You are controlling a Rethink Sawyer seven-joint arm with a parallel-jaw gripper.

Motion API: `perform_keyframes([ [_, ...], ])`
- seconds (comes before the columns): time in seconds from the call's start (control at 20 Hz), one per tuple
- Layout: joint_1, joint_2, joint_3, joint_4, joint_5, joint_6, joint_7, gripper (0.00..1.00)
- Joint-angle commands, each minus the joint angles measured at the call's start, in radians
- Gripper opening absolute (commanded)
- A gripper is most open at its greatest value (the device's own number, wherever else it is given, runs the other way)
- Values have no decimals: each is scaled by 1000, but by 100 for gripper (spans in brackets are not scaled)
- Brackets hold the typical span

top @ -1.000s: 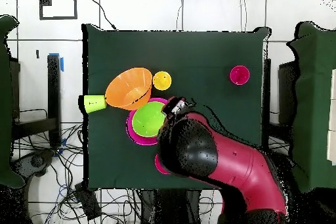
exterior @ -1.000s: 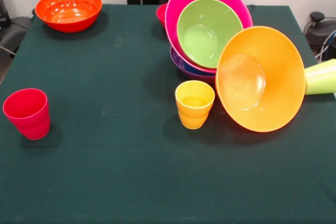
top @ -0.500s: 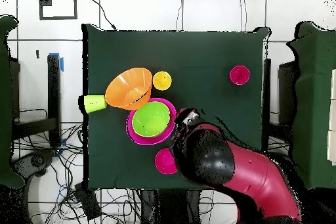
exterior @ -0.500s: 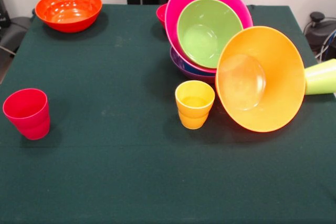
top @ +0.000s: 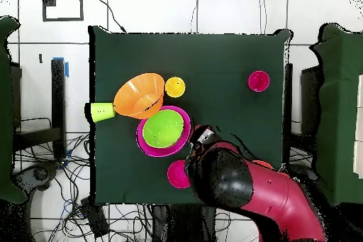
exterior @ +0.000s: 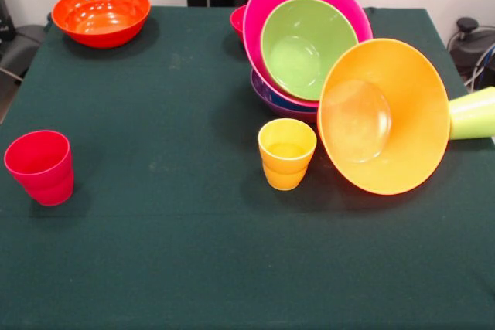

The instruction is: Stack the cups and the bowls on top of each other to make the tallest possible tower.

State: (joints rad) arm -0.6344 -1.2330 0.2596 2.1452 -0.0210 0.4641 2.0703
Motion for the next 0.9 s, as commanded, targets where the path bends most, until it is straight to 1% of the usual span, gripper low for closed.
perform_keyframes([
  [0.05, -8, -16, 81, 166, -97, -59, -116, 100],
  [0.2, -36, 36, 101, 195, -129, -152, -87, 100],
  [0.3, -54, 70, 114, 201, -148, -192, -78, 100],
  [0.45, -79, 153, 131, 184, -190, -256, -66, 100],
  [0.5, -82, 170, 134, 179, -201, -268, -60, 100],
  [0.65, -78, 251, 126, 148, -248, -326, -38, 100],
  [0.8, -64, 309, 115, 124, -282, -372, -13, 100],
  [0.9, -52, 334, 105, 113, -298, -394, 3, 100],
])
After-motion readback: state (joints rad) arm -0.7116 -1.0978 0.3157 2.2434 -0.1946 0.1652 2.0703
